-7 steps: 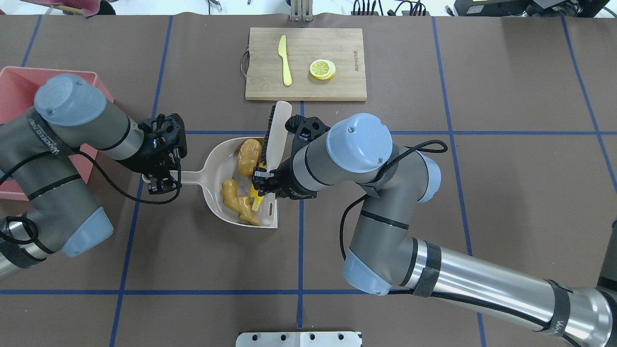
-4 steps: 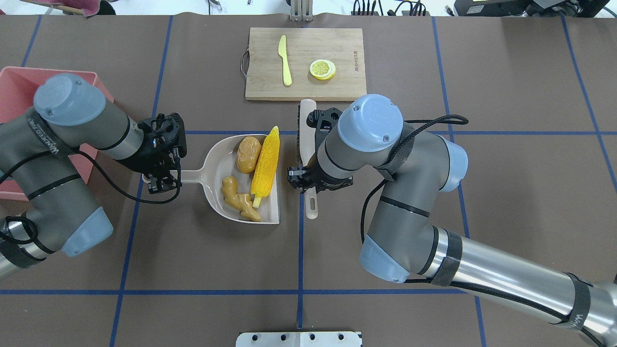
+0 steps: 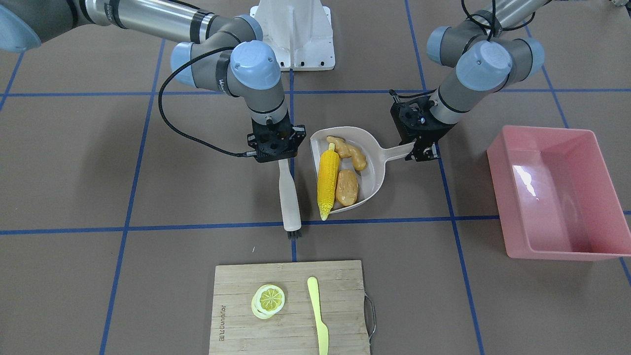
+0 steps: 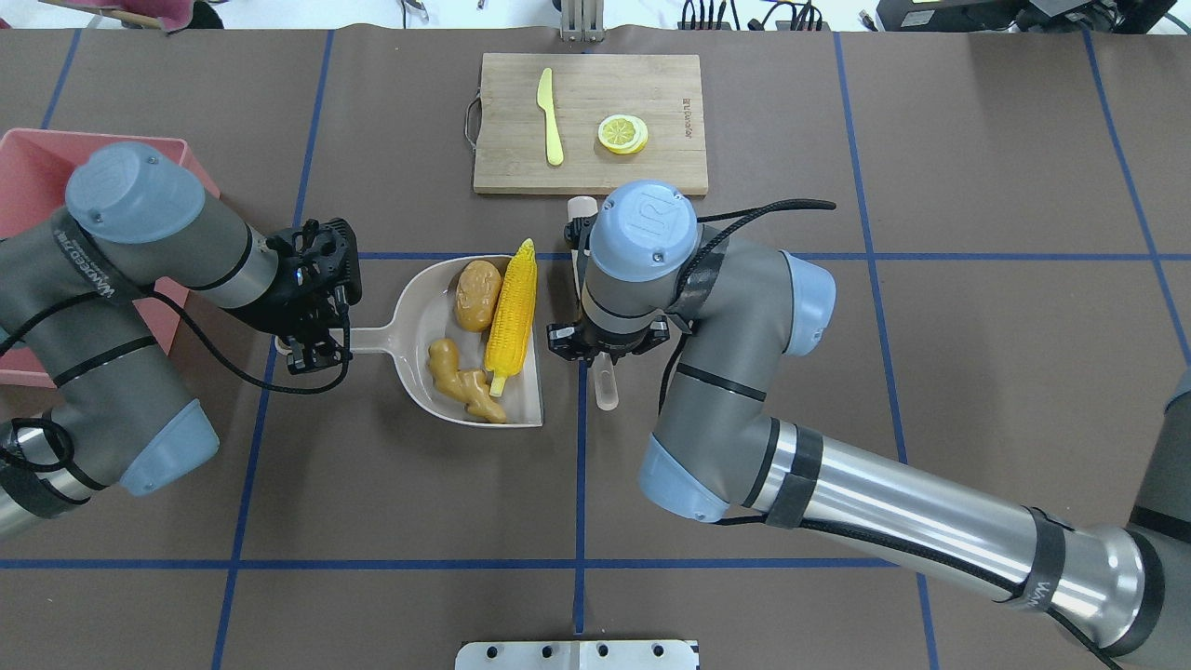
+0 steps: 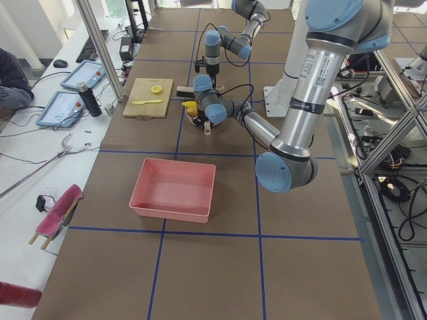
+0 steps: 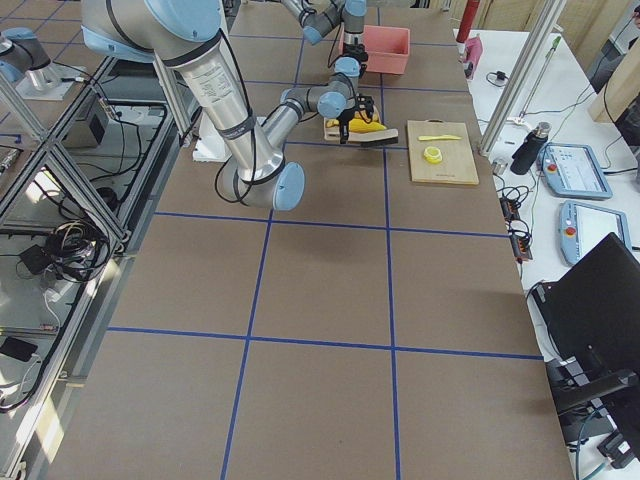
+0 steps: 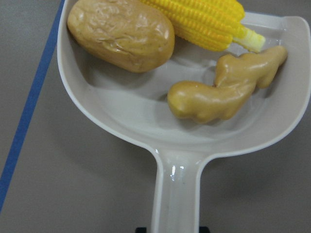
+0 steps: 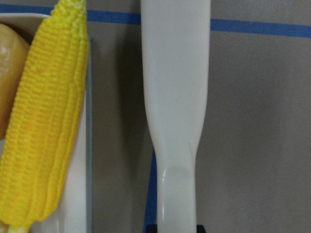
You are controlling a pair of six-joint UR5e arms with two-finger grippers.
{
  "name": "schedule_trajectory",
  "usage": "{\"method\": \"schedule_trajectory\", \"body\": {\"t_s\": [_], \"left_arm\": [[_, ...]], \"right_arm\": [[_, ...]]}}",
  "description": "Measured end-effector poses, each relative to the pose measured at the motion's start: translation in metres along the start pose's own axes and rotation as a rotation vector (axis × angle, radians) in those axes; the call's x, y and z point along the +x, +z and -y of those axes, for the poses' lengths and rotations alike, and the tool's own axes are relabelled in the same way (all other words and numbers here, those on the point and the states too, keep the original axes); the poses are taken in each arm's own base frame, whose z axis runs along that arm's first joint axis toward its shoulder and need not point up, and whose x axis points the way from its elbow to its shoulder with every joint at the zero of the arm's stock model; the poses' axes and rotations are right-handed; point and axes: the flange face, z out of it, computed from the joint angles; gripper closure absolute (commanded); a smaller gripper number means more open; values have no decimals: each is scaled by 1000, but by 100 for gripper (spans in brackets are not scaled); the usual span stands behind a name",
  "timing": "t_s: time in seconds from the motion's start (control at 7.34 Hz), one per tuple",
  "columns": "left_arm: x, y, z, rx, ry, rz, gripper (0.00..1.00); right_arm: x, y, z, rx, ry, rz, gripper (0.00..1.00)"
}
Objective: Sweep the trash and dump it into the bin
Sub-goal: 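Brush the corn farther into the dustpan with the right gripper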
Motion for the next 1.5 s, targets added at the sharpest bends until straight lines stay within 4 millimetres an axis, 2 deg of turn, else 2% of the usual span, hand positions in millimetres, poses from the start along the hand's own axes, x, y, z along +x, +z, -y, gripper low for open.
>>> {"method": "schedule_trajectory", "body": {"t_s": [0.27, 0.68, 0.95, 1.23, 1.36, 1.5], "left_arm": [[0, 0, 0, 1, 2, 0, 83], [0, -1, 0, 3, 2, 1, 83], [1, -2, 1, 6, 4, 1, 83], [1, -5, 2, 17, 11, 4, 88], [2, -6, 3, 27, 18, 6, 90], [3, -7, 4, 37, 23, 8, 91]], "right_arm": [[-27, 1, 7, 1, -4, 15, 100], [-69, 1, 8, 21, 11, 105, 100], [-83, -4, 2, 33, 58, 178, 100], [-73, -8, -5, 26, 70, 209, 100], [-50, -17, -5, 18, 68, 212, 100], [-13, -38, -1, 18, 63, 201, 100]]}}
